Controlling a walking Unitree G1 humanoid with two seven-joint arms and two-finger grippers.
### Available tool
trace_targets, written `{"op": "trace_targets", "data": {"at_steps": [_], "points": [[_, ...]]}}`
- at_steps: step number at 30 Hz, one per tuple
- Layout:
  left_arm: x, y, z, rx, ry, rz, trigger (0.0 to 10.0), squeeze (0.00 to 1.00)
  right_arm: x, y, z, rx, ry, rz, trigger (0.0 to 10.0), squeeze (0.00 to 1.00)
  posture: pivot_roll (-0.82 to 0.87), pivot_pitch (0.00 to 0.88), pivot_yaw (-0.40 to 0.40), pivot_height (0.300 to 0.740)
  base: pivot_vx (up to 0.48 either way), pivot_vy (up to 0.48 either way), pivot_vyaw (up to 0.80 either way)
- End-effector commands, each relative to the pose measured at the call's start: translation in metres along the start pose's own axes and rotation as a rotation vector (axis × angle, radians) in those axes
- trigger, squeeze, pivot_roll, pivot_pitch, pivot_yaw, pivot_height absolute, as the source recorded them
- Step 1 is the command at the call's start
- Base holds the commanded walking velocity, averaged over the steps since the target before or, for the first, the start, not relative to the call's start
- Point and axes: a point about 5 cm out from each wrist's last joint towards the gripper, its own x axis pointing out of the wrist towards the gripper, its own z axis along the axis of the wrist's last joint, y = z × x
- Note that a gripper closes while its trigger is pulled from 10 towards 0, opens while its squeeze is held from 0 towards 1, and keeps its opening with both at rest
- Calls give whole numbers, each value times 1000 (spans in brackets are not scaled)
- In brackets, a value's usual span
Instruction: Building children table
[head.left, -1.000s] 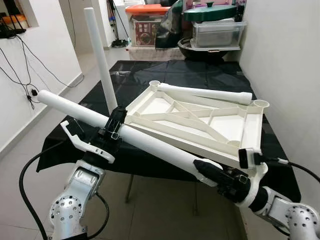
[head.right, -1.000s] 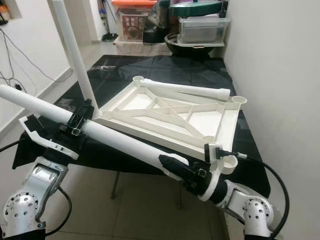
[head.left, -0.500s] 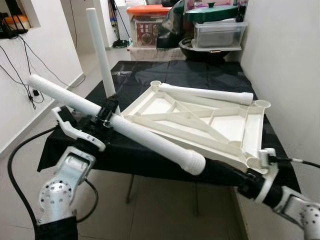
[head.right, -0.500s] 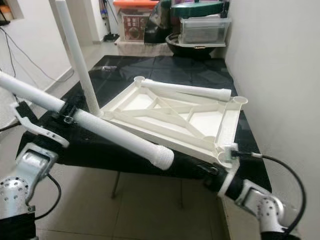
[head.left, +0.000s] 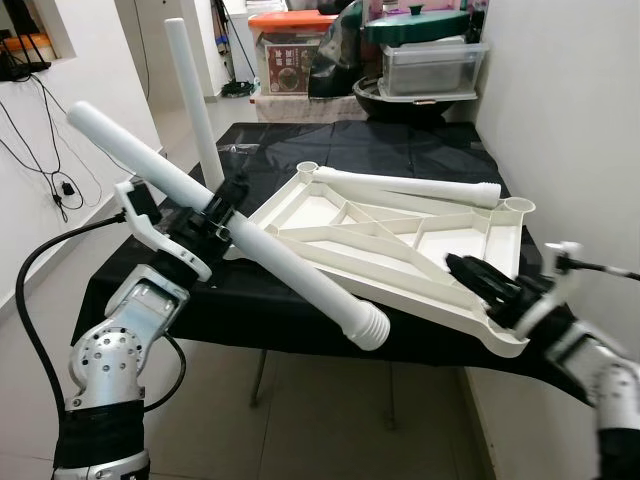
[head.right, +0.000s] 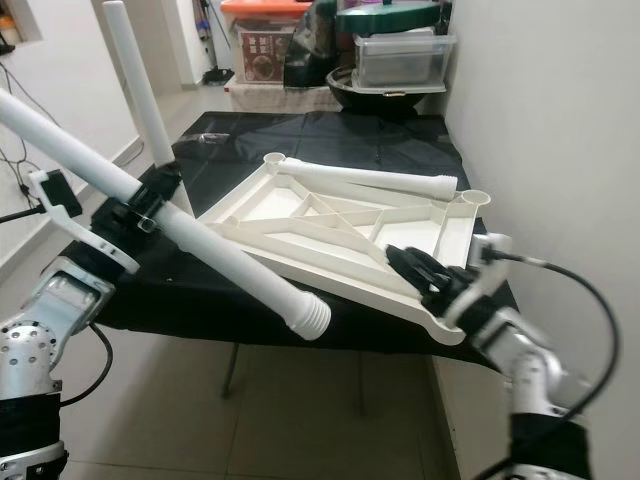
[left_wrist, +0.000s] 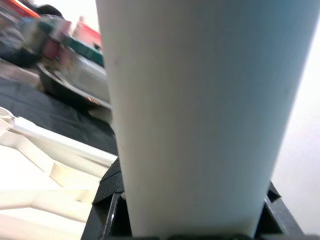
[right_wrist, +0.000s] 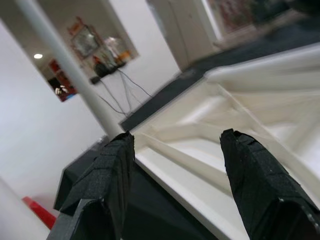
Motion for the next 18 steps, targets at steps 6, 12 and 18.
{"op": "trace_targets", "data": {"at_steps": [6,12,18], "points": [[13,-8,-2,70,46,-52,10000,0,21,31,4,-71,-67,64,10000,0,-22,0,36,740,0,0,-761],[27,-13,8,117,60,-114,10000,0,26,43,9,-63,-85,146,10000,0,-19,0,36,740,0,0,-763],[38,-13,12,176,84,-166,10000,0,28,46,13,-118,-103,130,10000,0,-32,0,42,740,0,0,-759]]}}
